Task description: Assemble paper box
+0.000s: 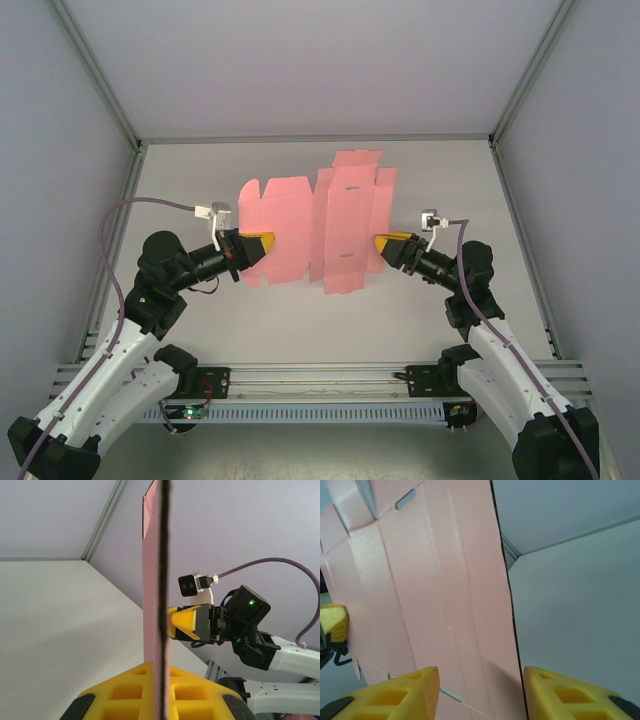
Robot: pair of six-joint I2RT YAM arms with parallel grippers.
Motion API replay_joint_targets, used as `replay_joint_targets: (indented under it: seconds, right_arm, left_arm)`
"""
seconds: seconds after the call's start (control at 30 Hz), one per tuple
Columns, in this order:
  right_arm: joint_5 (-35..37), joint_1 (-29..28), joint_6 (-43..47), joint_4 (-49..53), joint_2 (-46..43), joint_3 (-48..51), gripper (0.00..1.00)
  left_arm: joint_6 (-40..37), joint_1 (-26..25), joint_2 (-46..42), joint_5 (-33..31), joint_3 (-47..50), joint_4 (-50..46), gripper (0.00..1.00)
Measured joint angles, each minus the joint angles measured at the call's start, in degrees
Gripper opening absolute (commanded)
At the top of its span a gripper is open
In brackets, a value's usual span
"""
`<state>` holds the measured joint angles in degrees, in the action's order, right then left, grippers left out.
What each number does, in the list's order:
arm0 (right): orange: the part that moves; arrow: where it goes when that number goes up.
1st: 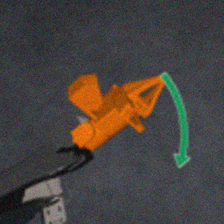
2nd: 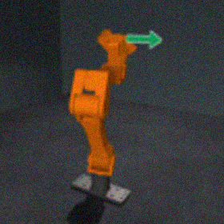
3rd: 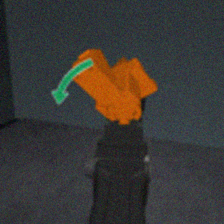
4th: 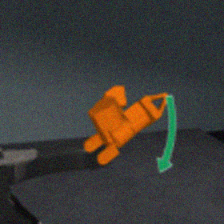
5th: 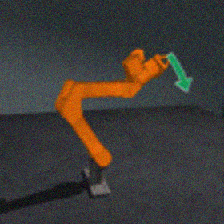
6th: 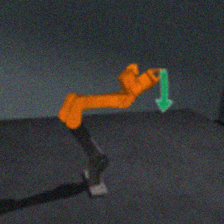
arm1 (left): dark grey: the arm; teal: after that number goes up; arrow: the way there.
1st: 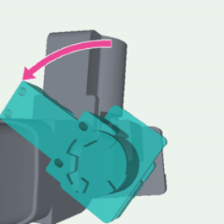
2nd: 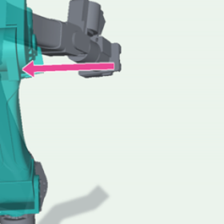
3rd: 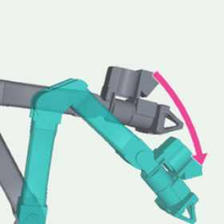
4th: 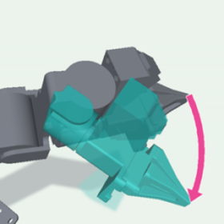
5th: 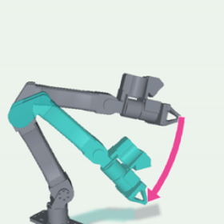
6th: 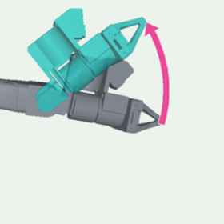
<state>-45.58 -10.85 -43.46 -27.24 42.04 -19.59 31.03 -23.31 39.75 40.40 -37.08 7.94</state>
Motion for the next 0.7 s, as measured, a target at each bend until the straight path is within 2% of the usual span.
replay_joint_targets:
  seconds: [0.2,0.43,0.6,0.63,0.7]
  right_arm:
    - [-0.76,-0.02,0.26,-0.11,-1.73,0.22,0.26]
    - [-2.08,-0.28,1.77,-0.24,-3.65,0.26,0.24]
    - [-2.12,-0.66,3.28,-0.07,-3.65,0.26,0.08]
    - [-2.10,-0.66,3.50,-0.02,-3.65,0.26,0.01]
    - [-1.92,-0.68,4.02,0.44,-3.69,0.26,0.00]
  left_arm:
    - [-0.02,0.00,-0.07,-2.58,0.00,-1.55,0.00]
    - [0.00,0.00,-0.07,-3.58,0.00,-1.97,0.00]
    - [-0.02,0.00,-0.13,-3.61,0.00,-2.03,0.00]
    - [-0.02,0.00,-0.22,-3.80,0.00,-2.16,0.00]
    - [-0.04,0.00,-0.35,-4.31,0.00,-2.60,0.00]
